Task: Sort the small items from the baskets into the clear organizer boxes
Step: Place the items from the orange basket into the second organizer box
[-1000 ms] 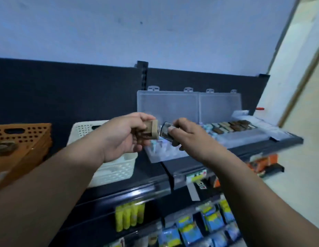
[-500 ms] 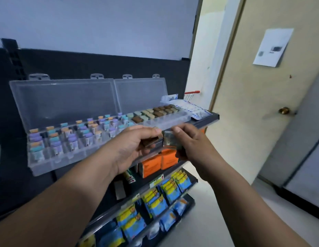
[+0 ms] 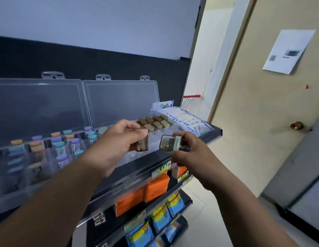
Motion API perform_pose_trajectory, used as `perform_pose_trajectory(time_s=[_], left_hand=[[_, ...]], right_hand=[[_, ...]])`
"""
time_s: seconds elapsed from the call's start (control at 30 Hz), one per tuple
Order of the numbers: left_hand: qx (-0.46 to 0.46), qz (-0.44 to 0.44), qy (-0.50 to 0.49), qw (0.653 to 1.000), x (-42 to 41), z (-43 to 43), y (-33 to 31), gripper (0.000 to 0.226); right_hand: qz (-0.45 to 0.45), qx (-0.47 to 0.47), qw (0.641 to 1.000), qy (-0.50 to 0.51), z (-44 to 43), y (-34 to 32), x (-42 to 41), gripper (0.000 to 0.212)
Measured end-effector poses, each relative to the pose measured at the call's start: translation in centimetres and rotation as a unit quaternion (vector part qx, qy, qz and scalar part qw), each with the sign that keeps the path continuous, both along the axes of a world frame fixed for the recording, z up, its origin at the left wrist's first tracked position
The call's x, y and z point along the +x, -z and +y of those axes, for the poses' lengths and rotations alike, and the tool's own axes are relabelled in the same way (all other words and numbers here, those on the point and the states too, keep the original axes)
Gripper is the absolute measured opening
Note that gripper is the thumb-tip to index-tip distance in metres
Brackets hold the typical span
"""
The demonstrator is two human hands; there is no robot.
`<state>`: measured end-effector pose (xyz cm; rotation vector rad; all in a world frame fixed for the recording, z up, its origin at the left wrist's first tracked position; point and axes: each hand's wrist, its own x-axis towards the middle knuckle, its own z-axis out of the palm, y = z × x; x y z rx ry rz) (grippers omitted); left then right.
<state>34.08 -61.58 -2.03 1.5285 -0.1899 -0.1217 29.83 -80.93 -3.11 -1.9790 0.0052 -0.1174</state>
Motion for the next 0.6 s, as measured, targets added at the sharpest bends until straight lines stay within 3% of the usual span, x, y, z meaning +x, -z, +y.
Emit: perform_pose_trajectory(time_s=[0.2, 0.3, 0.6], left_hand=[[0.111, -0.05, -0.094, 0.988, 2.6, 0.2, 0.4, 0.027], [0.207, -0.055, -0.154, 0.965, 3.1, 0.9, 0.9, 0.039], [0.361, -0.032, -0.198, 0.911, 3.7, 0.1, 0.8, 0.035]], right_hand=[[-0.028, -0.041, 0.997, -0.056, -0.5, 0.8, 6.5, 0.035], [-0.049, -0.083, 0.989, -0.116, -0.2, 1.1, 10.0, 0.038], [-0.108, -0.191, 0.948, -0.23, 0.8, 0.4, 15.3, 0.032]])
